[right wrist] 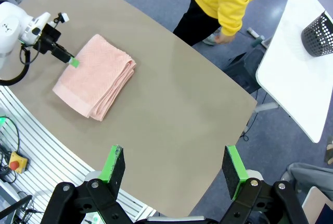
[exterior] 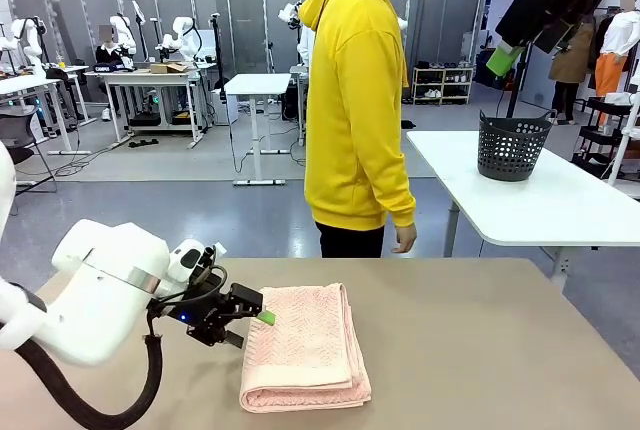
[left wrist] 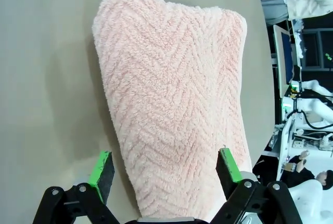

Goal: Fold the towel.
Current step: Pick up the 100 cm Hotel Towel and place it on the left side of the table.

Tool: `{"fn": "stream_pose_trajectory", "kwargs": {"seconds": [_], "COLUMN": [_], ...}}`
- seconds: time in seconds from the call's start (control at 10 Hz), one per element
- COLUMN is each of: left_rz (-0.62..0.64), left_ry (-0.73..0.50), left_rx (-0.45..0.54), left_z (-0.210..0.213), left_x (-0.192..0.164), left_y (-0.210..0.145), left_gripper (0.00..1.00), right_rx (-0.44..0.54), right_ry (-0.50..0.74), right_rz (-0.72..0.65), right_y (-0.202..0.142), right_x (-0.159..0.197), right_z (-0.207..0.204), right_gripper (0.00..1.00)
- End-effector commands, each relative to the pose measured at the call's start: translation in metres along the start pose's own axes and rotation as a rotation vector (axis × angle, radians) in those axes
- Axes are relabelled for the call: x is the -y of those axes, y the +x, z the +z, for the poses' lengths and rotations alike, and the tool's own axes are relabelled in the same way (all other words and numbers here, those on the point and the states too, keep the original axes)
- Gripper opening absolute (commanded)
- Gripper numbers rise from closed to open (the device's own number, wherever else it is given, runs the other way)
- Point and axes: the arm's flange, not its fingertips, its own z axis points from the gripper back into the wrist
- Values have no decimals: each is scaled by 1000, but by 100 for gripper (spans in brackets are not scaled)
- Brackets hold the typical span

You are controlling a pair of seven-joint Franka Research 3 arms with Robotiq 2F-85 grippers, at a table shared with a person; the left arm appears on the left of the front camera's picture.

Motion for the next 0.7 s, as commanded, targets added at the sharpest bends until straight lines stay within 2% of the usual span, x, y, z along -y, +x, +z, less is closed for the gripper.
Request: {"fn": "stream_pose_trajectory", "kwargs": {"seconds": [0.0,0.1,0.3,0.4,0.5,0.6], "left_rz": [-1,9,19,20,27,23], "left_ry": [-60,-80,-95,-114,-122,-122], "left_rx": [11,14,10,8,14,24], "left_z": [-17,-19,-25,-27,-25,-23], "left_x": [-9,-11,-13,-13,-12,-12], "left_y": [2,2,2,2,3,3], "left_gripper": [100,100,72,34,12,0], "right_rx": [-7,-7,-7,-7,-7,-7], "right_ry": [-5,-5,-5,-5,-5,-5], "right_rz": [-5,-5,-5,-5,-5,-5], "right_y": [0,0,0,0,0,0], "right_x": [0,0,0,0,0,0], "right_z": [1,1,1,1,1,1], "right_gripper": [94,94,94,94,94,94]}}
